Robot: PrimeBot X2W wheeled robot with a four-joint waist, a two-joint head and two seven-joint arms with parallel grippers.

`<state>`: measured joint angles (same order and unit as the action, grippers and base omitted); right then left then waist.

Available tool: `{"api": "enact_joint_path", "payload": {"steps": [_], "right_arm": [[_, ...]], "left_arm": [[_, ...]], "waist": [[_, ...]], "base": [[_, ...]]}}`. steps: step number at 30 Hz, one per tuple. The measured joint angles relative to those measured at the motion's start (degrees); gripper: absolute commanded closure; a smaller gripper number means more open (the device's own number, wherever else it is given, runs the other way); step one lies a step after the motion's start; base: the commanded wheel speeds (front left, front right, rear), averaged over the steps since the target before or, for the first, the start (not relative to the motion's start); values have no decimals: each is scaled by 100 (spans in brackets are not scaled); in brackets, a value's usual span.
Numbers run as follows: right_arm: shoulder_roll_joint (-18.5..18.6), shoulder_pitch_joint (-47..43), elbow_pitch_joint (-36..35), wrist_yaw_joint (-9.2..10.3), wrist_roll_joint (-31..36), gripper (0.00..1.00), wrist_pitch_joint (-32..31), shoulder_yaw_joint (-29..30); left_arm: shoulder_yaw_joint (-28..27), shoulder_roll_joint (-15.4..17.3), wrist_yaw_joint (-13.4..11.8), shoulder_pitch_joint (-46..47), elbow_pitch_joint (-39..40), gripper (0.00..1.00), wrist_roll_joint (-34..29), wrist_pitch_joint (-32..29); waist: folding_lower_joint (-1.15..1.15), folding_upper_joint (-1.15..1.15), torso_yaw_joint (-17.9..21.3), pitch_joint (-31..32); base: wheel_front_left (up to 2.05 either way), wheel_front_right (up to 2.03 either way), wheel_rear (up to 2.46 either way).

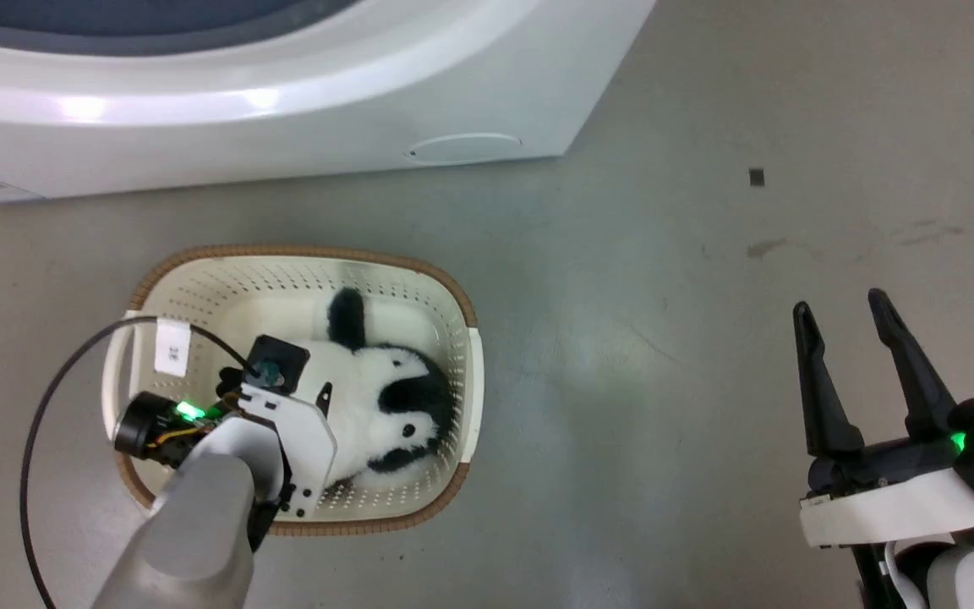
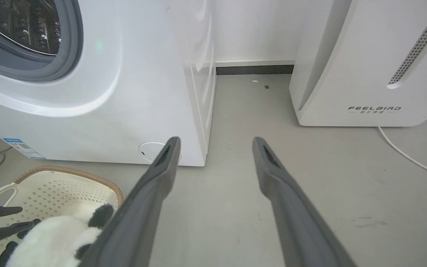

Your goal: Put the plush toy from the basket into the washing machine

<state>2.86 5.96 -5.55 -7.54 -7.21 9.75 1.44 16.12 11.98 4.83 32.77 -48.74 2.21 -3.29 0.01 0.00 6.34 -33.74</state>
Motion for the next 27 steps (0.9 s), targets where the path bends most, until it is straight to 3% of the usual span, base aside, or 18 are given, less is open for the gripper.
{"api": "enact_joint_path", "payload": {"steps": [27], "right_arm": [[0,200,-246,0,-493,0,322,-190]], "left_arm": [[971,702,148,1659,-1563,0,0,-826]], "waist": [[0,0,488,-1669]], "base": [[0,0,0]]}}
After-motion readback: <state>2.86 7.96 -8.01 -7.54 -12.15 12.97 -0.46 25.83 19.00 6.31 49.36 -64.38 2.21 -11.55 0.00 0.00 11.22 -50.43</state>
